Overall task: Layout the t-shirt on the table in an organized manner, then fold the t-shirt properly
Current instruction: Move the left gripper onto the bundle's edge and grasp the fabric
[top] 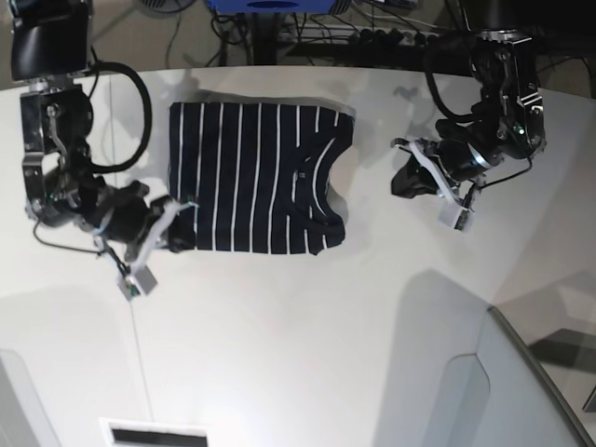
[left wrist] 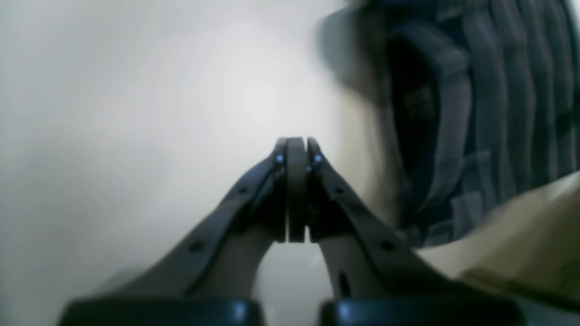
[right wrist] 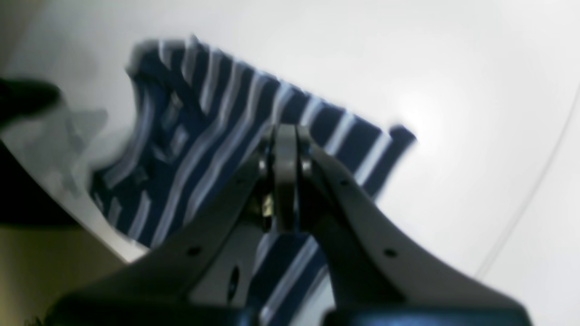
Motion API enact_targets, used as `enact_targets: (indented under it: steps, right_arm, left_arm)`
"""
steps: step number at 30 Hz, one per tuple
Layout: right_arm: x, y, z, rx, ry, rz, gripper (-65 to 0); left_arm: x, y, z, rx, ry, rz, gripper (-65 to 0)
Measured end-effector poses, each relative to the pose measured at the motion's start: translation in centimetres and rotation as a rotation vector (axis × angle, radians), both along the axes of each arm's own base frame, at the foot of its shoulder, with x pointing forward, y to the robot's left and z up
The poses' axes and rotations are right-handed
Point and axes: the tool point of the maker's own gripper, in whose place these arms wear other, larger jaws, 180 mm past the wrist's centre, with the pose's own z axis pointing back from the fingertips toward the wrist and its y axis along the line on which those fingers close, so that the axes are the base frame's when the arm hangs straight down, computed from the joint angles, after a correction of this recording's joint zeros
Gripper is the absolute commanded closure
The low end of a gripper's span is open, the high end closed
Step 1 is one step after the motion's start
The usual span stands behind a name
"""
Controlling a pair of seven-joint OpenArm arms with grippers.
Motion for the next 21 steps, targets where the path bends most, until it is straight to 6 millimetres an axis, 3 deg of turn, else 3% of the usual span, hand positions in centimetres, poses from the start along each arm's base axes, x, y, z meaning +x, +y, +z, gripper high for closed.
enact_targets:
  steps: [4, 5, 11, 17, 21]
  right_arm:
    - [-2.7, -0.9, -2.1, -0.022, 0.066, 0.004, -0.2]
    - [-3.3, -1.0, -2.4, -0.022, 0.077, 0.009, -0.2]
    - [-4.6, -1.7, -3.4, -0.039, 0.11, 0.003, -0.2]
    - [-4.6, -1.7, -3.3, -0.037, 0.107, 0.002, -0.2]
    - [-5.0, -1.7, -3.6, -0.036, 0.117, 0.002, -0.2]
  left_arm:
    - [1.2, -1.2, 0.9, -0.173, -0.02, 0.042, -55.5]
    - [1.2, -1.6, 0.8, -0.199, -0.011, 0.039, -63.0]
    - [0.4, -4.5, -1.8, -0.274, 0.086, 0.006, -65.0]
    - [-0.2, -8.2, -3.2, -0.359, 0.144, -0.003, -65.0]
    - [0.1, -9.0, -4.1, -0.401, 0.137, 0.019, -65.0]
